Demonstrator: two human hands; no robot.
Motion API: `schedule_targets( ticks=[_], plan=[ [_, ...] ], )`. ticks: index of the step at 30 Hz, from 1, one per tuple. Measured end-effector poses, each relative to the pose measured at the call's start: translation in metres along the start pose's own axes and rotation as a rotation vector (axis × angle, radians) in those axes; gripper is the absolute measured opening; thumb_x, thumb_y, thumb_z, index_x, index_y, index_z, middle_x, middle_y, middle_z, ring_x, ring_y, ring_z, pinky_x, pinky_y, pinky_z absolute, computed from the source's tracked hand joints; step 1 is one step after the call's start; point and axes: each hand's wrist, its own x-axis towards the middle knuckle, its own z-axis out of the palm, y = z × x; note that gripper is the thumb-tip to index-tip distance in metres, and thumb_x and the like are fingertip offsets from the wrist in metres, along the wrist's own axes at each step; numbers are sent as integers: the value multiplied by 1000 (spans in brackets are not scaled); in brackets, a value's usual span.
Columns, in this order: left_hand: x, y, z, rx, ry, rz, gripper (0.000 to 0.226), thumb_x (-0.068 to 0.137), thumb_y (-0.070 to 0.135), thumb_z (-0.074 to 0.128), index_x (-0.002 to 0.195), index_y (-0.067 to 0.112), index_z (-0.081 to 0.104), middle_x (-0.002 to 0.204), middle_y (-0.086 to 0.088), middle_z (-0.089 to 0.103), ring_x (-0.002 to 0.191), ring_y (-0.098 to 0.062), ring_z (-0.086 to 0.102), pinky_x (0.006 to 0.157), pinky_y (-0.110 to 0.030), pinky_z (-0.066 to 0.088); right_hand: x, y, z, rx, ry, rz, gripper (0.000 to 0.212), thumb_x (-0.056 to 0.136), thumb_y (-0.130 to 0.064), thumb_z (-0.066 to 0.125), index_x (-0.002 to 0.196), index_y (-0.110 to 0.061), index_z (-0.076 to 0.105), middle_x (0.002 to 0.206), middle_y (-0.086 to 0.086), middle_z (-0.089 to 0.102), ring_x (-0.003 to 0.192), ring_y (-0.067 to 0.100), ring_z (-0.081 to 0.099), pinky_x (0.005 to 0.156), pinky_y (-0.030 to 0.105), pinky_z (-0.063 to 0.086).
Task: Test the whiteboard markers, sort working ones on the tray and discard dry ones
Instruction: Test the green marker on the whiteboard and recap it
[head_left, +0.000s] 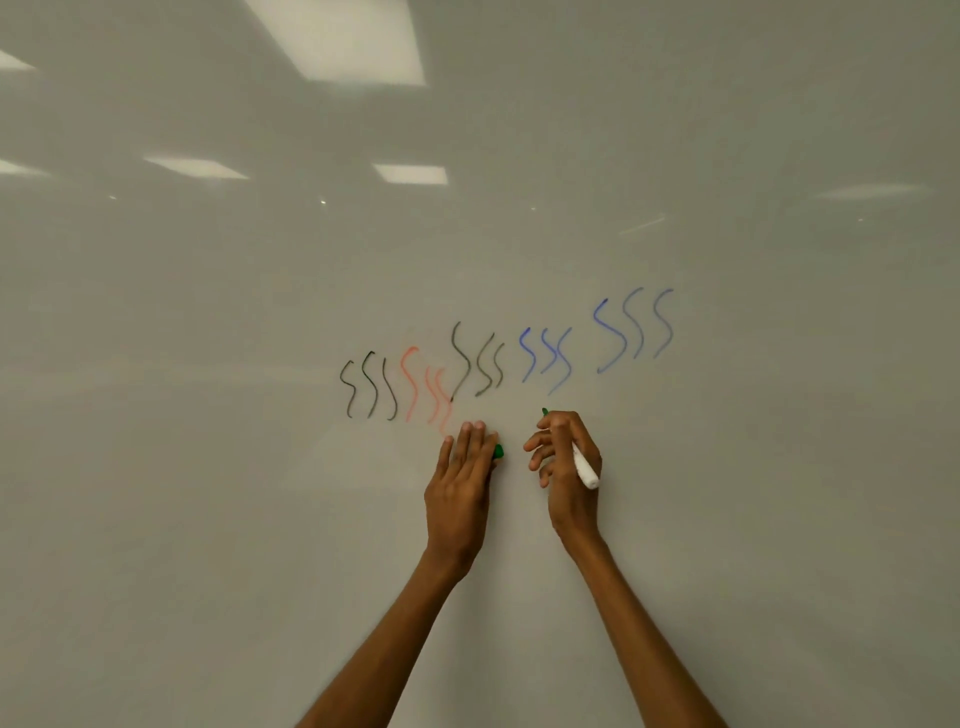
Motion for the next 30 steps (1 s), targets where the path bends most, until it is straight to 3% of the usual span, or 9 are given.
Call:
schedule_targets(
  ticks=[5,8,13,17,21,25,30],
  plan=[
    [-1,-2,6,17,28,-8,40,97,13,45,136,7,51,142,-11,48,132,-24,46,107,-40,42,0,21,-6,-73,-107,2,20,94,-15,42,82,-12,59,70,16,62,57,19,51,50,18,38],
    [-1,-5,9,27,48,-3,40,94,12,53,134,7,53,140,-11,51,130,-24,47,103,-42,47,-10,35,-16,-16,-38,36,23,95,-10,42,80,-10,59,69,21,59,57,17,51,49,18,37],
    [-1,-3,15,24,91,-6,38,95,14,54,132,7,56,138,-10,52,130,-25,47,101,-44,48,-24,44,-25,-59,-94,57,23,92,-17,43,77,-15,60,66,16,61,57,18,54,49,19,38],
    [-2,-4,17,14,111,-23,41,92,13,61,132,8,56,137,-9,52,130,-24,47,100,-45,48,2,25,-29,-7,-8,1,20,98,-20,43,90,-12,59,72,10,62,60,21,54,46,25,37],
    [-2,-3,16,9,114,-12,38,95,17,56,132,8,56,138,-9,52,130,-24,47,101,-45,47,10,23,-32,-53,-89,-31,18,98,-20,43,91,-15,59,75,9,63,65,22,57,49,31,40],
    [-2,-4,17,7,121,-7,41,91,14,63,131,9,56,137,-8,53,130,-24,48,100,-45,48,-7,39,-39,-4,6,32,18,92,-18,45,84,-13,60,70,12,61,60,24,56,48,30,39],
    [-2,-6,19,4,140,-10,40,92,15,63,132,10,57,137,-7,53,130,-23,48,100,-45,48,-9,34,-43,-3,-15,45,18,91,-20,45,84,-11,59,68,10,60,60,24,56,47,27,38]
  ],
)
